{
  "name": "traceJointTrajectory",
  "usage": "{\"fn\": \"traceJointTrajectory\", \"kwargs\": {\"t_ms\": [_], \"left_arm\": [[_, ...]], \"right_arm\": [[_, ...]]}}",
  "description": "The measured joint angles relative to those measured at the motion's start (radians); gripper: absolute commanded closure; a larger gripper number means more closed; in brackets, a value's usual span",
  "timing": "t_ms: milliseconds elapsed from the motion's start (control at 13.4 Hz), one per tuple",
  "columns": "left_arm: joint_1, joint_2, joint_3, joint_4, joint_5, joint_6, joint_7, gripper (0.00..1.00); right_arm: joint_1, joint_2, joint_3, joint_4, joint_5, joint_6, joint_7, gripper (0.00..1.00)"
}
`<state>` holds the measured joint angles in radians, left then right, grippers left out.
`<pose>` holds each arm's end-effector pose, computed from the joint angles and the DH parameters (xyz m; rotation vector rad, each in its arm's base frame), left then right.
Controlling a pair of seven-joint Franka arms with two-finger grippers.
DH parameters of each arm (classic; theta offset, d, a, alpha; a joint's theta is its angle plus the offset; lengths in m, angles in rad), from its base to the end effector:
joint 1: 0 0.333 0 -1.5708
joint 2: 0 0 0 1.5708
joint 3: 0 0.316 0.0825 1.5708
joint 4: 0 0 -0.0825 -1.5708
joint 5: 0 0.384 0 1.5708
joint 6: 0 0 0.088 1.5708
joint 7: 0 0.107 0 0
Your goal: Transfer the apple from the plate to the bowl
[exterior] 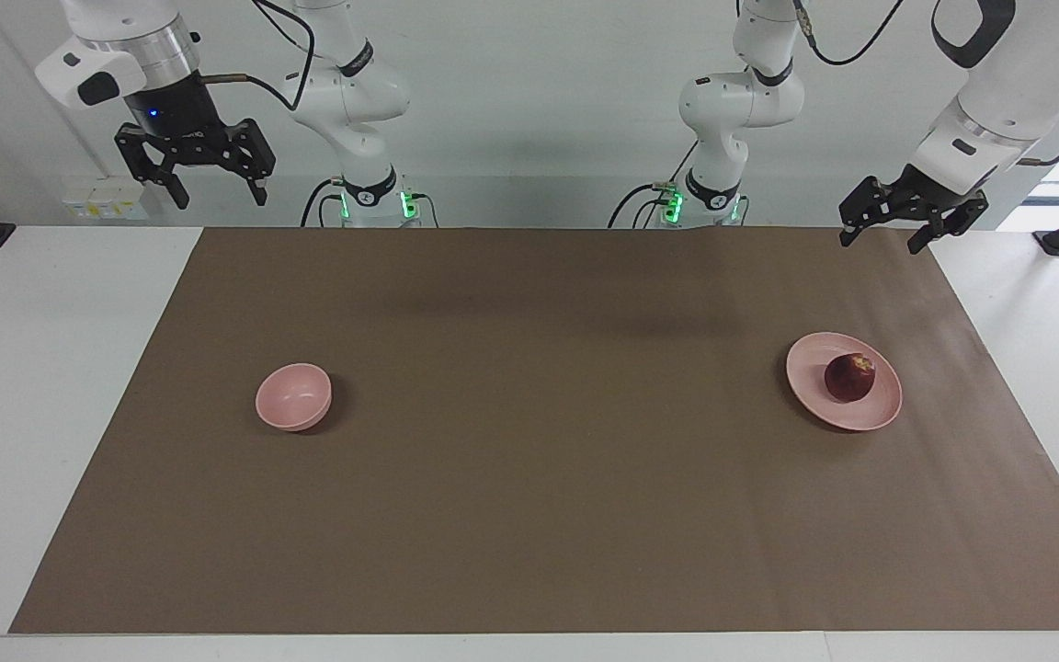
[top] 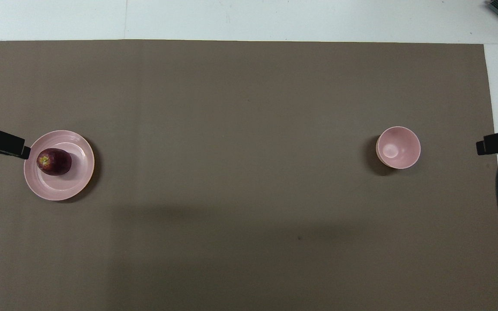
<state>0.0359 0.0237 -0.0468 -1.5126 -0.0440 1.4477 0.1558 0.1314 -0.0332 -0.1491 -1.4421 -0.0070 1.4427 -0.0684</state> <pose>0.5490 -0.0108 0.6284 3.0764 -0.2624 -0.1314 0.5292 -0.0119 0.6907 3.1368 0.0779 0.0523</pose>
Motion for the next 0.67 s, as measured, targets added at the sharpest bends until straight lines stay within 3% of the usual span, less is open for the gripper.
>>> {"fn": "traceJointTrajectory", "kwargs": {"t_ms": [673], "left_arm": [[0.060, 0.003, 0.001, -0.112, 0.000, 0.103, 0.202, 0.00]], "right_arm": [[-0.006, 0.000, -0.003, 0.000, 0.000, 0.000, 0.000, 0.00]]}}
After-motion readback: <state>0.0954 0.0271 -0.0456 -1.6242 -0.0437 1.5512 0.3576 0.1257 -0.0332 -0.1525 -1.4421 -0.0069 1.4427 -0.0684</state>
